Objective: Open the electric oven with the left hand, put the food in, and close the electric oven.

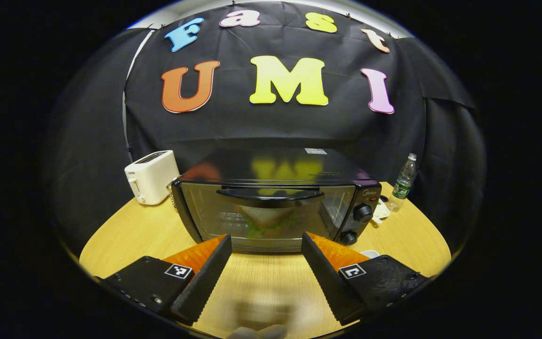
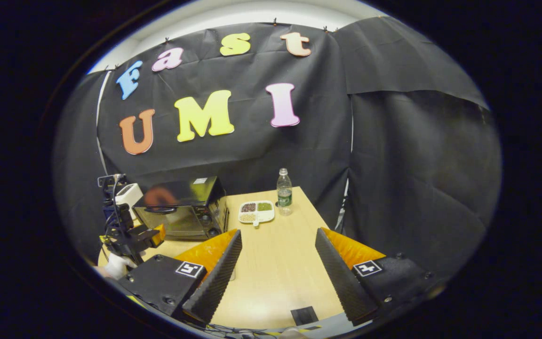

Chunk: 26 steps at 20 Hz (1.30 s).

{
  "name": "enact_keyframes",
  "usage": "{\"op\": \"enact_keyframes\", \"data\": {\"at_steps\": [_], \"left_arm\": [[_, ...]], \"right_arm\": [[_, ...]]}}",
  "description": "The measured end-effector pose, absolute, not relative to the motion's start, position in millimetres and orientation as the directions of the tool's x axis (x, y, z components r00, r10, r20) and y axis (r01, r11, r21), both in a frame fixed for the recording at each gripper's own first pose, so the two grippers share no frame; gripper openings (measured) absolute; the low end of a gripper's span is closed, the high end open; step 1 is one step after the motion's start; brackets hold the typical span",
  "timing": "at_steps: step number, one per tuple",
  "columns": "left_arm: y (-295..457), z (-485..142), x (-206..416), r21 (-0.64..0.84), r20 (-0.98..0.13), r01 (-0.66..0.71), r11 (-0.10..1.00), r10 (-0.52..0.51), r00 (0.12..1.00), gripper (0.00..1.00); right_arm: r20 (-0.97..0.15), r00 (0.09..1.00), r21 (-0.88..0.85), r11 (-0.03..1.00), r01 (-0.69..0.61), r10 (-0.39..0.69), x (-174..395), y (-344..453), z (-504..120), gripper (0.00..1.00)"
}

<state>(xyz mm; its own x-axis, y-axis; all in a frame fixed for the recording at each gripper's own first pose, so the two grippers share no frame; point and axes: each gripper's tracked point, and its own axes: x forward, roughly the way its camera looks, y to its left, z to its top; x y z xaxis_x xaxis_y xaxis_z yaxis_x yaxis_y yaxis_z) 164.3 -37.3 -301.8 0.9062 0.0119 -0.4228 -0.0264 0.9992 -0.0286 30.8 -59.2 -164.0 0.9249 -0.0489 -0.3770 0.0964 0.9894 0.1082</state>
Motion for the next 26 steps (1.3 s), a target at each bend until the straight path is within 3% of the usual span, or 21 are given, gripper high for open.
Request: {"op": "enact_keyframes", "data": {"at_steps": [8, 18, 19, 20, 21, 22, 23, 25, 26], "left_arm": [[-26, -240, 118, -0.037, -0.347, -0.019, 0.999, 0.005, 0.938, 0.98], [0, -89, 53, -0.032, -0.11, -0.023, 0.999, 0.019, 0.994, 0.97], [6, -72, 47, -0.031, -0.088, -0.032, 0.999, 0.03, 0.996, 0.97], [6, -60, 43, -0.038, -0.07, -0.028, 0.999, 0.026, 0.997, 0.97], [9, -47, 38, -0.039, -0.056, -0.034, 0.999, 0.032, 0.998, 0.86], [15, -36, 34, -0.035, -0.036, -0.038, 0.999, 0.037, 0.999, 0.86], [17, -25, 30, -0.032, -0.023, -0.038, 0.999, 0.037, 0.999, 0.96], [19, -10, 21, -0.036, -0.002, -0.037, 0.999, 0.037, 0.999, 0.96], [20, -6, 18, -0.042, 0.004, -0.033, 0.999, 0.033, 0.999, 0.86]], "right_arm": [[-0.314, 0.949, 0.145, 0.989, 0.033, 0.015, 42, -31, -136, 1.0], [-0.19, 0.977, 0.122, 0.99, -0.072, 0.094, 55, 19, -76, 1.0], [-0.172, 0.98, 0.121, 0.989, -0.08, 0.1, 57, 23, -69, 0.9], [-0.153, 0.983, 0.118, 0.989, -0.084, 0.102, 57, 27, -61, 0.9], [-0.139, 0.985, 0.115, 0.989, -0.088, 0.103, 57, 30, -55, 0.9], [-0.125, 0.986, 0.115, 0.989, -0.095, 0.11, 57, 35, -48, 1.0], [-0.108, 0.988, 0.119, 0.988, -0.1, 0.113, 55, 40, -41, 1.0], [-0.085, 0.99, 0.117, 0.988, -0.103, 0.113, 52, 44, -32, 1.0], [-0.072, 0.991, 0.118, 0.988, -0.103, 0.112, 50, 46, -26, 0.89]]}}
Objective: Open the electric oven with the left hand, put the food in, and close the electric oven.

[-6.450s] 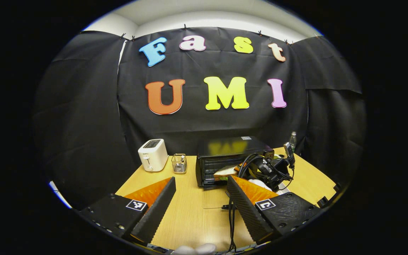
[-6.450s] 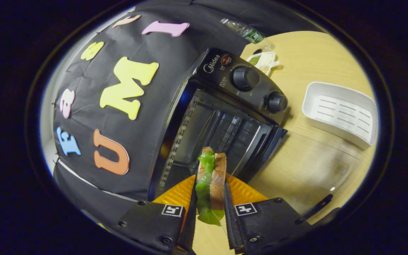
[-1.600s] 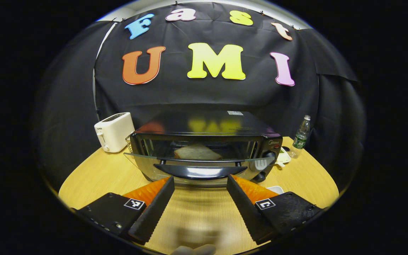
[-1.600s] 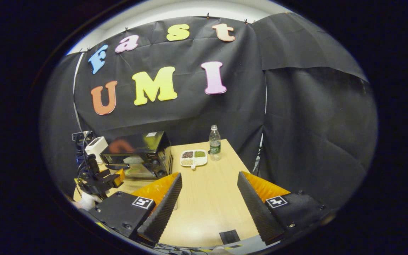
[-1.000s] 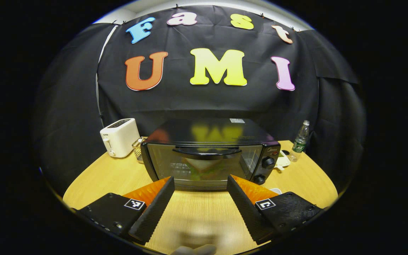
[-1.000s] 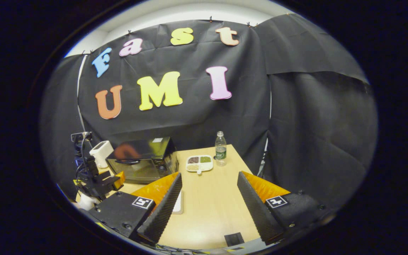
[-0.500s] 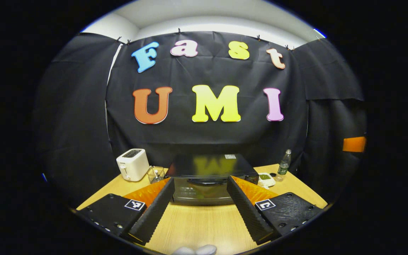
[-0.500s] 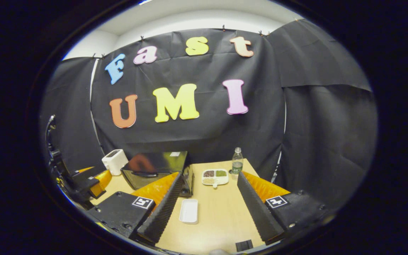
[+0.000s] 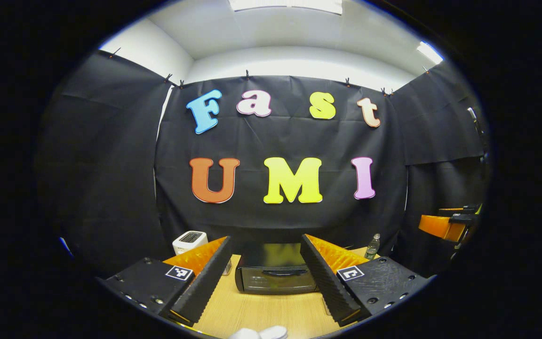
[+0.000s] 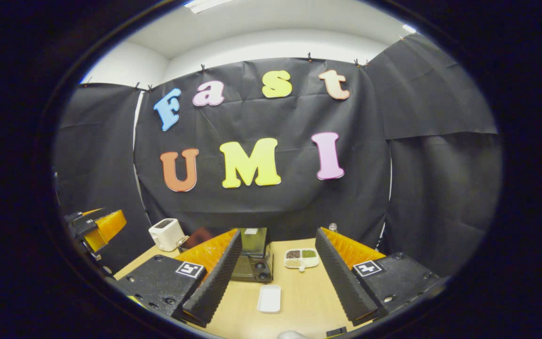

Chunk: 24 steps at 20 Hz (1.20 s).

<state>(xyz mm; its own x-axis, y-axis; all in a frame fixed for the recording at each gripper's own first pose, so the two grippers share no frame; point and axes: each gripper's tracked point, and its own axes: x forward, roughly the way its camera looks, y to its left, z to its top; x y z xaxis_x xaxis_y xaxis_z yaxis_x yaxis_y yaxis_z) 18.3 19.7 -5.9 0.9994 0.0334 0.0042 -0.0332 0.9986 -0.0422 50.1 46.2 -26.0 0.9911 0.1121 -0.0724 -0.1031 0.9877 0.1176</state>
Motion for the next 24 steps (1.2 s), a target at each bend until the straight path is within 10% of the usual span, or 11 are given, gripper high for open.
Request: {"op": "enact_keyframes", "data": {"at_steps": [1, 14, 24], "left_arm": [[22, -4, 16, -0.05, -0.002, -0.034, 0.998, 0.034, 0.999, 0.95], [29, 17, 0, -0.013, 0.024, 0.007, 1.0, -0.007, 1.0, 1.0], [34, 21, -7, -0.018, 0.034, 0.008, 1.0, -0.008, 0.999, 0.95]], "right_arm": [[-0.059, 0.992, 0.114, 0.988, -0.105, 0.112, 48, 49, -20, 1.0], [-0.003, 0.995, 0.105, 0.99, -0.096, 0.096, 26, 62, 10, 0.89], [0.006, 0.996, 0.098, 0.991, -0.092, 0.092, 20, 70, 19, 1.0]]}}
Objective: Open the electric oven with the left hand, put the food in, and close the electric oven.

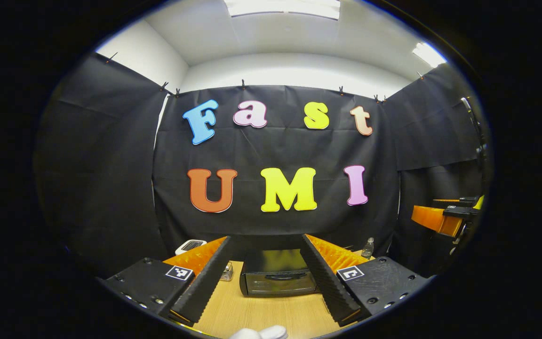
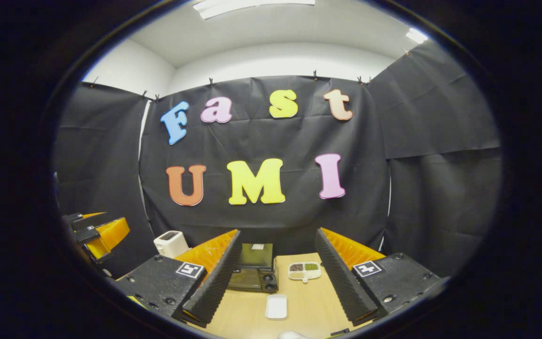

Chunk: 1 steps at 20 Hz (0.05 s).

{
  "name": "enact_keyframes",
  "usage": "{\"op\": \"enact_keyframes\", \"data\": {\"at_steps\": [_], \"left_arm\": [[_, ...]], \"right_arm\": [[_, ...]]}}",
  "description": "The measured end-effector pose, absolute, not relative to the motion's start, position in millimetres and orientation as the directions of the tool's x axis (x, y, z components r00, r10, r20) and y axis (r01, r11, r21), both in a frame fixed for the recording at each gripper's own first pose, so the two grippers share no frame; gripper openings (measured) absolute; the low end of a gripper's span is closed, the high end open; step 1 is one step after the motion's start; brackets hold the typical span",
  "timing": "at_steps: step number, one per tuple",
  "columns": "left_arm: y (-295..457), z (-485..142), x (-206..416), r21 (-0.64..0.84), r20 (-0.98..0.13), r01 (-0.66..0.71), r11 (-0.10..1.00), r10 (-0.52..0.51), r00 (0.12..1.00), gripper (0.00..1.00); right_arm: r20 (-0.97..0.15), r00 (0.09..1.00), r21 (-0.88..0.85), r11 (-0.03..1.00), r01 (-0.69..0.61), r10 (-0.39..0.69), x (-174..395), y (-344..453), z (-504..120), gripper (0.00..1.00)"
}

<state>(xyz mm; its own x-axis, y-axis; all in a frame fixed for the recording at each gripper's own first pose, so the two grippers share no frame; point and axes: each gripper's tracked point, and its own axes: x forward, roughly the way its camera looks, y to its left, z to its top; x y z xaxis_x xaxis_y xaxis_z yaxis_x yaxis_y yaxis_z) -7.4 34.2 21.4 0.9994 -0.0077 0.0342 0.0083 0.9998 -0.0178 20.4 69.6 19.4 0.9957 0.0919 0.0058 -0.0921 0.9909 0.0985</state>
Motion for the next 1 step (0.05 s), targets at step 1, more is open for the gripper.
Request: {"op": "enact_keyframes", "data": {"at_steps": [1], "left_arm": [[35.0, 22.4, -8.1, -0.014, 0.035, 0.006, 1.0, -0.006, 0.999, 0.95]], "right_arm": [[0.003, 0.996, 0.099, 0.991, -0.09, 0.09, 20.3, 69.4, 18.5, 1.0]]}}
